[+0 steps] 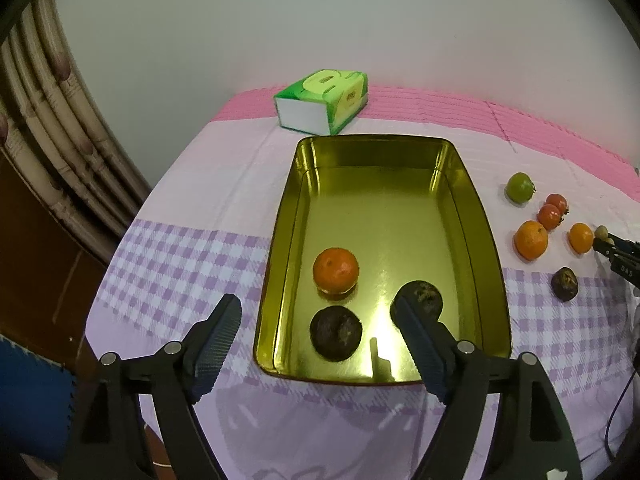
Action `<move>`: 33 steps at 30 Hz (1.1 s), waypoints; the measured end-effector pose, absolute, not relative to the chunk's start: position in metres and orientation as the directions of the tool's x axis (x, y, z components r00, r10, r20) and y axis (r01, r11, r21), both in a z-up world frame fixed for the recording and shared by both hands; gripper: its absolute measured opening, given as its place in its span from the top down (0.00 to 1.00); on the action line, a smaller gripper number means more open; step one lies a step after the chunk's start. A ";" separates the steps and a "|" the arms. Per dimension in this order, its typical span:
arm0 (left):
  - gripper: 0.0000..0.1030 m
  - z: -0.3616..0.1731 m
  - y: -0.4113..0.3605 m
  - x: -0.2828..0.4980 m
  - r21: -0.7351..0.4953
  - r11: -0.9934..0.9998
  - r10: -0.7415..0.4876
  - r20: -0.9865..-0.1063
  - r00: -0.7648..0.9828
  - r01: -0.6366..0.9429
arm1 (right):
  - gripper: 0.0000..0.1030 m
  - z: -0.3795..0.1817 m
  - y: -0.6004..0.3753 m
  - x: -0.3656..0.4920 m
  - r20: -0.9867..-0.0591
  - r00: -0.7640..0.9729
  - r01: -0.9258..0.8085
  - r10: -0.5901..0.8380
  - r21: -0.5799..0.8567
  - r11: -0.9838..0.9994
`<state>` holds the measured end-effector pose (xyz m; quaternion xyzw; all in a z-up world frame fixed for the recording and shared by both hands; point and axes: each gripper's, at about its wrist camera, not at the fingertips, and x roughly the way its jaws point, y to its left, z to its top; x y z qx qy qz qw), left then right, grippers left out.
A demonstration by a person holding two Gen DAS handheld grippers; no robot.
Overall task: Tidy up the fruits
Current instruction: 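Carry the two tan fruits into the tin tray and open the right gripper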
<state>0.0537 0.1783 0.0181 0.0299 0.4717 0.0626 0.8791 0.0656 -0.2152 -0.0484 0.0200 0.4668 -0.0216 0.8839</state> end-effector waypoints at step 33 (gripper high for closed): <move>0.01 0.026 0.235 0.037 0.002 0.953 0.173 -0.822 0.542 -0.302 | 0.74 0.032 -0.078 0.074 -0.772 0.600 -0.197 0.210 0.112 0.974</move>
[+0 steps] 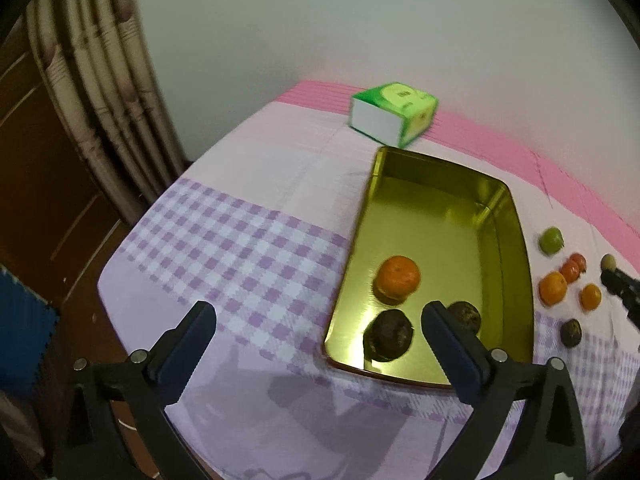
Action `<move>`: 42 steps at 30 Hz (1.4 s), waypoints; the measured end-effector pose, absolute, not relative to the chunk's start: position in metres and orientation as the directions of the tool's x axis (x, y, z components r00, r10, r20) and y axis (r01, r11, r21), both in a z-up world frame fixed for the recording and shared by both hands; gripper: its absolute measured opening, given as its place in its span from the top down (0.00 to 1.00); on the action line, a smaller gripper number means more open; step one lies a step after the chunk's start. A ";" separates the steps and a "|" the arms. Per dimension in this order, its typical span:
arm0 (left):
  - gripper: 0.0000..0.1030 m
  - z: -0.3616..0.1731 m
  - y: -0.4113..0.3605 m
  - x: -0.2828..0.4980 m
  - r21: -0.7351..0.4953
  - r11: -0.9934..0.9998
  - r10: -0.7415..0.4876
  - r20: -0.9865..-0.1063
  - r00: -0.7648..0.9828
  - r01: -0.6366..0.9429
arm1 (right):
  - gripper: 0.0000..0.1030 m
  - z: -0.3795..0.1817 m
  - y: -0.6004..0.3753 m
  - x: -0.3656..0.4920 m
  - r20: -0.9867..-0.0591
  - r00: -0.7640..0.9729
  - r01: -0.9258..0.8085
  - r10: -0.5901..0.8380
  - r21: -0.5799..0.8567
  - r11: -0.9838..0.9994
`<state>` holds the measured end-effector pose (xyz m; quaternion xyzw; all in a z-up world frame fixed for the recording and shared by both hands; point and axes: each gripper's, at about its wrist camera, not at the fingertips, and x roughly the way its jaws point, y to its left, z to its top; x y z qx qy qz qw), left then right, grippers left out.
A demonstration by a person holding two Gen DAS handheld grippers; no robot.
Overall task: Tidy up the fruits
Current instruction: 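Carry the two tan fruits into the tin tray and open the right gripper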
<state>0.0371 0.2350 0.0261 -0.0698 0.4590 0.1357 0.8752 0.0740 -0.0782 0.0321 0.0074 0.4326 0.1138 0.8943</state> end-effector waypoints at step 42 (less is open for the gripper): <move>0.01 0.017 0.260 0.038 -0.031 0.916 0.187 -0.848 0.496 -0.399 | 0.71 0.000 0.070 0.080 -0.826 0.447 -0.441 0.343 0.129 0.888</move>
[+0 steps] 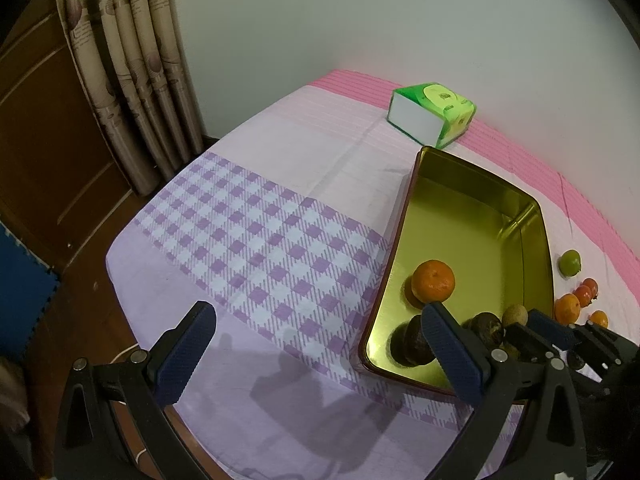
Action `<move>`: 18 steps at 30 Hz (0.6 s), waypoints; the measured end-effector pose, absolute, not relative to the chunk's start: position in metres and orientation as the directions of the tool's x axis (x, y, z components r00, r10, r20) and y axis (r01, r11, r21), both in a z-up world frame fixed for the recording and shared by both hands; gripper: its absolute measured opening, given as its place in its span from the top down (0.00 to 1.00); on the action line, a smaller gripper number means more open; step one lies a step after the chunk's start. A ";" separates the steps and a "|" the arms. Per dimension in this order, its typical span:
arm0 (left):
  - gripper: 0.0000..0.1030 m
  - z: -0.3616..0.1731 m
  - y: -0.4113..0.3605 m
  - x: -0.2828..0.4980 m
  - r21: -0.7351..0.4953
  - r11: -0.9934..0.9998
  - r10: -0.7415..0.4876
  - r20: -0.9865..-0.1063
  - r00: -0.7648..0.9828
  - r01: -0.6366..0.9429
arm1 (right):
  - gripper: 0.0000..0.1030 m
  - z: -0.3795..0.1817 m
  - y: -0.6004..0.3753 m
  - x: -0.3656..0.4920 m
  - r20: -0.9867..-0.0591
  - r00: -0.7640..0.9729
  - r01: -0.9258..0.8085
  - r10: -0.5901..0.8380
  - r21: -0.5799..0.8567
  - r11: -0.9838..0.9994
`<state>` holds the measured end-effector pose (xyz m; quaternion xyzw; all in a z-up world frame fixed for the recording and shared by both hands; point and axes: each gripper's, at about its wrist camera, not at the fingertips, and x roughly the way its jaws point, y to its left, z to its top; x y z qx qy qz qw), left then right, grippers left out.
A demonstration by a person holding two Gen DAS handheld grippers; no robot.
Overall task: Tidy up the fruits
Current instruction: 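Carry the two tan fruits into the tin tray and open the right gripper, then move the left gripper to the dark shriveled fruit and grasp it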
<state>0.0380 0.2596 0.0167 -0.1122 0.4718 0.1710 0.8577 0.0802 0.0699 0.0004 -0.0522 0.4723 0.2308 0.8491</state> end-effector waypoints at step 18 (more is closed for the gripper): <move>0.01 0.021 0.227 0.038 0.009 0.963 0.161 -0.822 0.546 -0.270 | 0.46 0.028 -0.087 0.071 -0.766 0.631 -0.120 0.118 0.054 0.991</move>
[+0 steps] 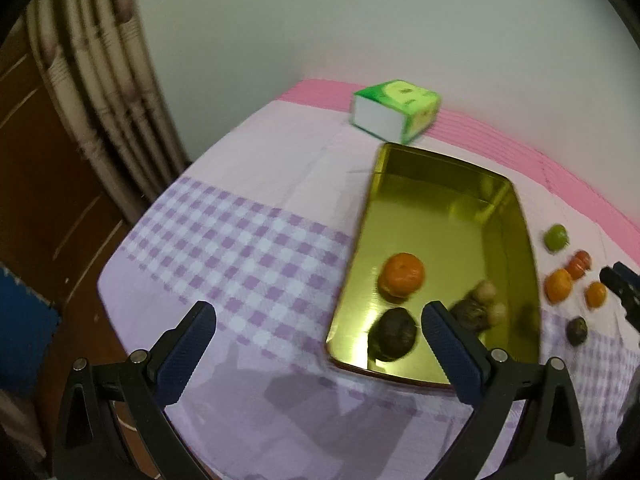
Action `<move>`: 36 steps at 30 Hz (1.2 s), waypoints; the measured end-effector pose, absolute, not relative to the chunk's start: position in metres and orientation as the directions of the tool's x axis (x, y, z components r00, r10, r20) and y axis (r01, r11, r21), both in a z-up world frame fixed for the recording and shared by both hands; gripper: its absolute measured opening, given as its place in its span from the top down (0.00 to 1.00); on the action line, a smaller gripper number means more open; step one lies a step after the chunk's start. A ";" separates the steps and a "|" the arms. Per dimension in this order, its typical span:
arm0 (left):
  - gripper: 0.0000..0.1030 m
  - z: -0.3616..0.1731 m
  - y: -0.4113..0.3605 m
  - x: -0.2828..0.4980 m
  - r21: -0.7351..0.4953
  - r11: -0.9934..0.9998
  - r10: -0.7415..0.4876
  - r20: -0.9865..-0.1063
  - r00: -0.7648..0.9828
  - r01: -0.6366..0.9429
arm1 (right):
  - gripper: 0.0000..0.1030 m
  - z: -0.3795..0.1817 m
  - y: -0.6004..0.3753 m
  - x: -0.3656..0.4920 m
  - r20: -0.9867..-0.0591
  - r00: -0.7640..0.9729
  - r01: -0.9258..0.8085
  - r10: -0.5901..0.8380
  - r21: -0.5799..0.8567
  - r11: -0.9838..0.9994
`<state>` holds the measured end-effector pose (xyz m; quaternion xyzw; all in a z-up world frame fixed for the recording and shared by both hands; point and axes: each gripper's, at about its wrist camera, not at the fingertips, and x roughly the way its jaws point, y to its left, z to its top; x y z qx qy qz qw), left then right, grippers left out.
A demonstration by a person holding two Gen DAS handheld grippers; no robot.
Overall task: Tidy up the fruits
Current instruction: 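Move the left gripper to the dark shriveled fruit and grasp it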
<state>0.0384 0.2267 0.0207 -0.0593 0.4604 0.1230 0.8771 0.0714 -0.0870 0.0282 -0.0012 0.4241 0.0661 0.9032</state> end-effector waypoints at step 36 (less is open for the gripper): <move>0.17 -0.023 -0.020 0.088 -0.063 0.965 -0.174 -0.881 0.439 0.255 | 0.00 -0.056 -0.238 0.055 -0.826 0.562 0.081 -0.039 0.008 0.997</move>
